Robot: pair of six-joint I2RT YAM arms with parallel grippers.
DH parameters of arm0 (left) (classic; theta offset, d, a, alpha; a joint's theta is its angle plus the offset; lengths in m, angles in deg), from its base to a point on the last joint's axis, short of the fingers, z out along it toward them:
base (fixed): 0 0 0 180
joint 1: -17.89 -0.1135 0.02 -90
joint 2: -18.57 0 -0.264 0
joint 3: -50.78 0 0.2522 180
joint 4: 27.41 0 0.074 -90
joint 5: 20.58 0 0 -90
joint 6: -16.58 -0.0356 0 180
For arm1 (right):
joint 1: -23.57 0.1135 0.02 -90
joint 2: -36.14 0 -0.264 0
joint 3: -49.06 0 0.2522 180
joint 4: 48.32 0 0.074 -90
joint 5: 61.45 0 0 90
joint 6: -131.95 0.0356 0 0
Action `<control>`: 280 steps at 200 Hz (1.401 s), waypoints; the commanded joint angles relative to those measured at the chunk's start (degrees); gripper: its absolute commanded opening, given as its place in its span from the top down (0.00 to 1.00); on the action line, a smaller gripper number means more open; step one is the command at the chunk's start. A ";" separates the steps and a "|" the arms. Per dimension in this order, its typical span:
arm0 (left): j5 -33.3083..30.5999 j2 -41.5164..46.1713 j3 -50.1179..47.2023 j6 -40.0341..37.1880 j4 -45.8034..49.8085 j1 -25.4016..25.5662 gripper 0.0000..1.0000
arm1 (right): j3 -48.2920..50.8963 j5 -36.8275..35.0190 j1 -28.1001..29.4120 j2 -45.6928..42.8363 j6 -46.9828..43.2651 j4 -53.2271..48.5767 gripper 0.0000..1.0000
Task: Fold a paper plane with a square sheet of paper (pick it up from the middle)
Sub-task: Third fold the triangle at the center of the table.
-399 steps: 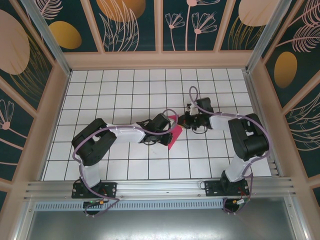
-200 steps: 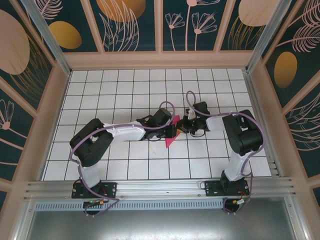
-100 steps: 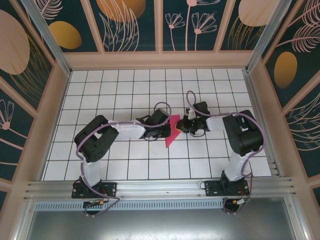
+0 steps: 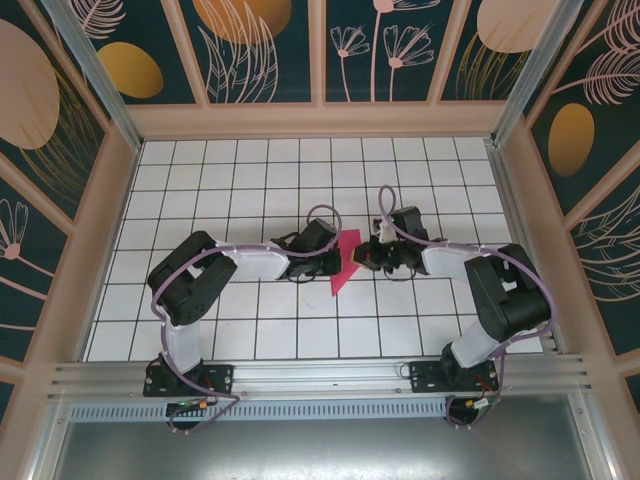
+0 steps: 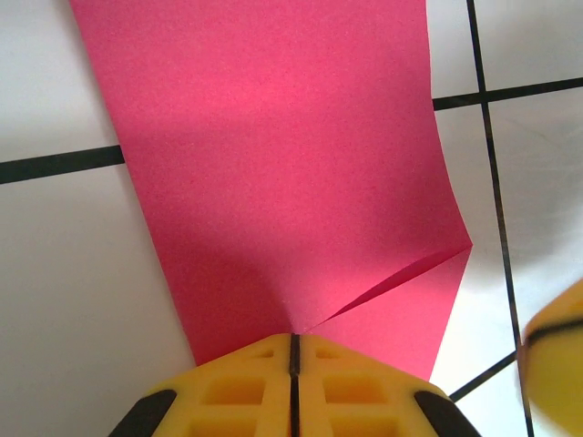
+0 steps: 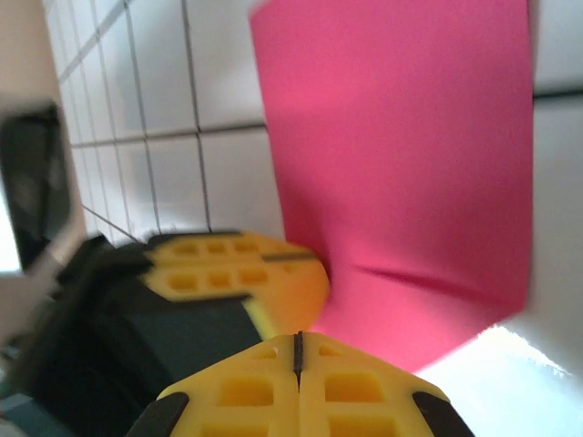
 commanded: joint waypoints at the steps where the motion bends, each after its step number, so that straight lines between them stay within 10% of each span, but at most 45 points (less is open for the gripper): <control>1: -1.11 -1.21 -1.03 -0.55 4.28 0.02 0.90 | 1.20 1.79 1.50 0.79 -0.24 1.12 1.00; 280: -3.45 -0.77 0.32 -3.75 7.32 -0.07 0.89 | -0.22 0.18 -2.85 2.14 -1.29 2.32 1.00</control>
